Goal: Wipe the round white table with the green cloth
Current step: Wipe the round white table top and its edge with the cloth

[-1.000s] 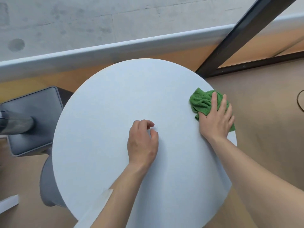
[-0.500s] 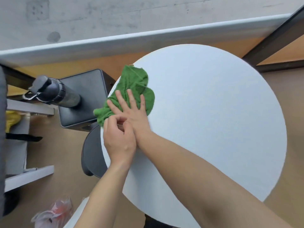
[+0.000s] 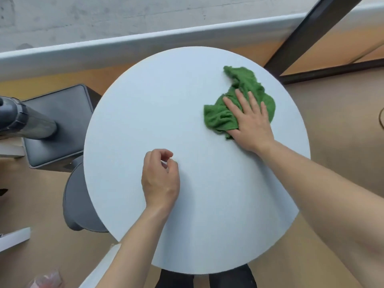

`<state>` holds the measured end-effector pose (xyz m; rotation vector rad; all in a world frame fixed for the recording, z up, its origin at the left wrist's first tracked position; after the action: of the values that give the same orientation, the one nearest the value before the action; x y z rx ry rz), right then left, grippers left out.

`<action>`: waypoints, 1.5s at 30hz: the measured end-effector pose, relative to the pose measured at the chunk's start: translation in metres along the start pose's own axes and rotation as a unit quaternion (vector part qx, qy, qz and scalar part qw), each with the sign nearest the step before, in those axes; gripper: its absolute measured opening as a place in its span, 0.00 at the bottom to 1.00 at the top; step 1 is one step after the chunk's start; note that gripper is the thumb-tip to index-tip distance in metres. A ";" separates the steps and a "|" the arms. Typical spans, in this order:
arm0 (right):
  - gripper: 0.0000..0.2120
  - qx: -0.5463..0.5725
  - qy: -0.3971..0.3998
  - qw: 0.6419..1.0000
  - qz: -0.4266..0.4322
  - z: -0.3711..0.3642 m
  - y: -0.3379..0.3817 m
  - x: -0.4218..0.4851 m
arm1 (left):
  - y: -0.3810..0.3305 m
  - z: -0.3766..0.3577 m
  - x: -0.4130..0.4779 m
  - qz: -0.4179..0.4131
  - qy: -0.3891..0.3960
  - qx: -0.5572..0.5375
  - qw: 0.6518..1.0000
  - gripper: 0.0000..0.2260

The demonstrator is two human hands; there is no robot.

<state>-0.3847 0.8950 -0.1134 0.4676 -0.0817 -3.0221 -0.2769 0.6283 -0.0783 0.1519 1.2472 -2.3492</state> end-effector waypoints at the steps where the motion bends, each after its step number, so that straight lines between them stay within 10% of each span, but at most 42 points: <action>1: 0.38 0.011 -0.006 0.998 -0.055 0.001 -0.029 -0.007 | -0.003 -0.007 -0.003 -0.006 0.015 -0.004 1.000 0.07; 11: 0.38 0.109 -0.041 0.916 -0.384 -0.028 0.013 -0.084 | 0.003 0.025 -0.003 -0.011 0.023 -0.026 0.999 0.07; 18: 0.42 0.068 -0.019 0.995 -0.069 -0.026 0.264 -0.015 | 0.074 0.116 0.004 0.052 -0.105 -0.008 0.993 0.07; 25: 0.29 -0.007 0.052 0.967 0.250 -0.059 0.395 -0.081 | 0.110 0.172 -0.023 0.072 -0.221 0.014 0.972 0.07; 33: 0.34 -0.025 0.042 0.944 0.325 -0.062 0.251 -0.127 | 0.076 0.089 -0.078 0.072 -0.180 -0.011 0.981 0.06; 45: 0.40 0.044 -0.021 0.994 -0.097 -0.026 -0.103 -0.119 | 0.009 -0.060 -0.146 0.048 -0.046 -0.037 0.997 0.07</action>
<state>-0.2716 1.0067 -0.1093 0.4447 -0.1836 -3.2308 -0.1515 0.7242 -0.0745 0.0776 1.2527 -2.1987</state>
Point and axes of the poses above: each hand's wrist, its own x-axis towards the middle knuckle, its own z-axis out of the back of the hand, y = z × x, the point moved 7 cm from there along x, towards the middle knuckle, and after that the axes turned 2 degrees about -x, right-handed, at the moved point
